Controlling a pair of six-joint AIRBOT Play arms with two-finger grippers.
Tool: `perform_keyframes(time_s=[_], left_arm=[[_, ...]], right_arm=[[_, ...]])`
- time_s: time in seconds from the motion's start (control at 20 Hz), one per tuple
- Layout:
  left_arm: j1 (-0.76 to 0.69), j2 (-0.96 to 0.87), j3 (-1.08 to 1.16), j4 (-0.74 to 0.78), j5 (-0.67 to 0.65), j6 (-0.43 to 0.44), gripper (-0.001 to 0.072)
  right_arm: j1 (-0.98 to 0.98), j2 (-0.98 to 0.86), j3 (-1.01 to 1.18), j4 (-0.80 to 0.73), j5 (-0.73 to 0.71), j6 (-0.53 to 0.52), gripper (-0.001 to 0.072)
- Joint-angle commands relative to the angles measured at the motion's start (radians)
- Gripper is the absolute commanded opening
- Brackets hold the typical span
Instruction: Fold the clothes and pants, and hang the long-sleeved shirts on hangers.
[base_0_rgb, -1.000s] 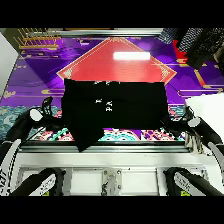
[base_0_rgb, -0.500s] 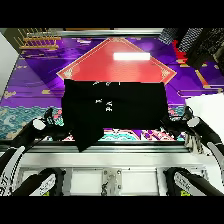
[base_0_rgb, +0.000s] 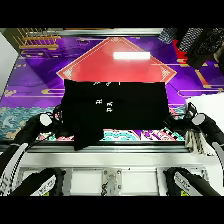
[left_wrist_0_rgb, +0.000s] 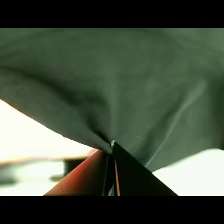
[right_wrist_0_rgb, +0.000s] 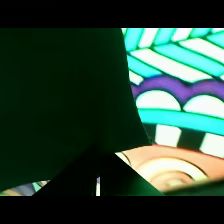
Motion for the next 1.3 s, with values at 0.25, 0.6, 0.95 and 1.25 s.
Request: perform_keyframes(time_s=[0.25,0.6,0.95,1.25], left_arm=[[-0.009,0.429,-0.066,0.093,-0.469,-0.087,0.0008],[-0.008,0.243,0.156,0.105,-0.374,-0.023,0.0008],[-0.006,-0.214,0.537,0.141,-0.324,0.066,0.0008],[0.034,-0.456,0.84,0.152,-0.296,0.07,0.0008]], right_arm=[[-0.021,0.154,0.063,-0.273,0.5,-0.089,0.0008],[-0.02,0.071,0.222,-0.27,0.509,-0.077,0.0008],[0.045,-0.272,0.525,-0.269,0.487,-0.072,0.0008],[0.091,-0.513,0.817,-0.187,0.415,-0.069,0.0021]])
